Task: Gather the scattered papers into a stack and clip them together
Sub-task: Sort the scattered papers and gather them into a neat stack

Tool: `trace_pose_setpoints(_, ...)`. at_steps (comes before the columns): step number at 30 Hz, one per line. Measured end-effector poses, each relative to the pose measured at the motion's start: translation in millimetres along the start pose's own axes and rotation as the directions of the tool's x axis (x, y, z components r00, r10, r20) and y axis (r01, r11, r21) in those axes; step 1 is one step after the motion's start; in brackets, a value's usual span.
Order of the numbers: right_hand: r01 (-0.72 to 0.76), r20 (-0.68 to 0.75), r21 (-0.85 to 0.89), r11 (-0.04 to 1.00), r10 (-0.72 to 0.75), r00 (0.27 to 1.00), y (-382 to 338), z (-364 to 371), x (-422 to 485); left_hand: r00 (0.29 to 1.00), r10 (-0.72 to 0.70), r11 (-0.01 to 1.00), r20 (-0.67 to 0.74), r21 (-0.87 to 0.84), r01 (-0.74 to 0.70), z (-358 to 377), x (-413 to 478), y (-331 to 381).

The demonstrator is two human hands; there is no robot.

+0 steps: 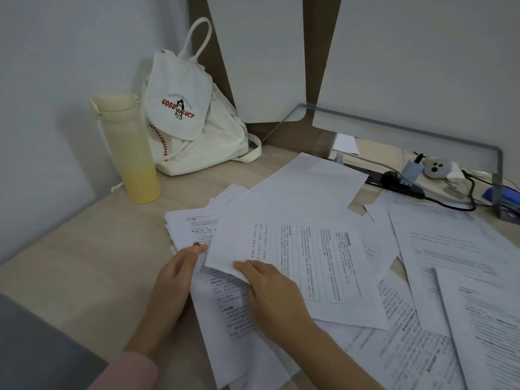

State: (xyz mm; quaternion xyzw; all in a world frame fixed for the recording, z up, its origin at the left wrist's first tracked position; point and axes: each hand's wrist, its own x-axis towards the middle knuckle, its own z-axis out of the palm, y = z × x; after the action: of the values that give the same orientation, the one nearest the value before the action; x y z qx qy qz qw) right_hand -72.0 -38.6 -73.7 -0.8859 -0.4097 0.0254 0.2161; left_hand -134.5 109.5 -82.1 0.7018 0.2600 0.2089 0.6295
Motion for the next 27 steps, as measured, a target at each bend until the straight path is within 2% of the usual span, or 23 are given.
trace_pose_setpoints(4, 0.098, 0.008, 0.171, 0.98, -0.1, 0.995, 11, -11, -3, 1.0, -0.017, 1.0, -0.025, 0.018, 0.017, -1, 0, 2)
trace_pose_setpoints(6, 0.155, 0.043, 0.221, 0.963, -0.168, 0.985, 19, -18, -6, 0.998, -0.056, 0.997, -0.019, -0.045, 0.055, -2, 2, 3)
trace_pose_setpoints(8, 0.183, 0.035, 0.205, 0.962, -0.194, 0.98, 32, -22, -8, 0.996, -0.083, 0.992, -0.005, -0.092, 0.083, -2, 6, 0)
trace_pose_setpoints(10, 0.192, -0.1, 0.113, 0.975, -0.181, 0.978, 45, -22, -12, 0.995, -0.096, 0.992, 0.004, -0.082, 0.096, -4, 10, -4)
trace_pose_setpoints(11, 0.155, -0.183, 0.033, 0.987, -0.146, 0.972, 51, -21, -15, 0.995, -0.101, 0.992, 0.006, -0.077, 0.101, -4, 10, -5)
trace_pose_setpoints(13, -0.069, -0.323, -0.071, 0.995, 0.042, 0.946, 57, -22, -19, 0.995, -0.101, 0.992, 0.006, -0.08, 0.101, -5, 10, -8)
trace_pose_setpoints(14, -0.208, -0.388, -0.054, 0.977, 0.171, 0.905, 59, -23, -20, 0.995, -0.099, 0.992, 0.004, -0.079, 0.099, -5, 10, -8)
trace_pose_setpoints(15, -0.321, -0.405, 0.034, 0.946, 0.307, 0.862, 59, -27, -21, 0.995, -0.097, 0.992, 0.003, -0.076, 0.097, -4, 10, -8)
trace_pose_setpoints(16, -0.399, -0.34, 0.21, 0.893, 0.449, 0.826, 58, -30, -22, 0.995, -0.098, 0.992, 0.003, -0.076, 0.098, -4, 10, -8)
trace_pose_setpoints(17, -0.449, -0.193, 0.465, 0.763, 0.582, 0.79, 56, -33, -21, 0.995, -0.098, 0.992, 0.003, -0.076, 0.098, -4, 10, -9)
trace_pose_setpoints(18, -0.47, 0.024, 0.717, 0.514, 0.656, 0.754, 55, -36, -20, 0.995, -0.098, 0.993, 0.0, -0.073, 0.098, -4, 10, -9)
trace_pose_setpoints(19, -0.461, 0.222, 0.859, 0.22, 0.652, 0.725, 55, -37, -18, 0.995, -0.1, 0.993, -0.002, -0.068, 0.099, -4, 10, -9)
trace_pose_setpoints(20, -0.429, 0.331, 0.903, 0.014, 0.615, 0.716, 57, -35, -18, 0.994, -0.105, 0.992, -0.002, -0.065, 0.105, -4, 10, -9)
trace_pose_setpoints(21, -0.408, 0.368, 0.911, -0.066, 0.58, 0.727, 59, -32, -16, 0.994, -0.109, 0.992, 0.003, -0.064, 0.109, -4, 11, -9)
trace_pose_setpoints(22, -0.417, 0.361, 0.908, -0.035, 0.571, 0.737, 60, -30, -14, 0.994, -0.111, 0.992, 0.012, -0.064, 0.112, -4, 11, -9)
trace_pose_setpoints(25, -0.491, 0.276, 0.852, 0.183, 0.639, 0.718, 63, -29, -8, 0.993, -0.114, 0.991, 0.035, -0.071, 0.117, -4, 9, -8)
trace_pose_setpoints(27, -0.521, 0.233, 0.815, 0.253, 0.681, 0.695, 67, -36, -5, 0.993, -0.115, 0.989, 0.031, -0.086, 0.117, -5, 9, -7)
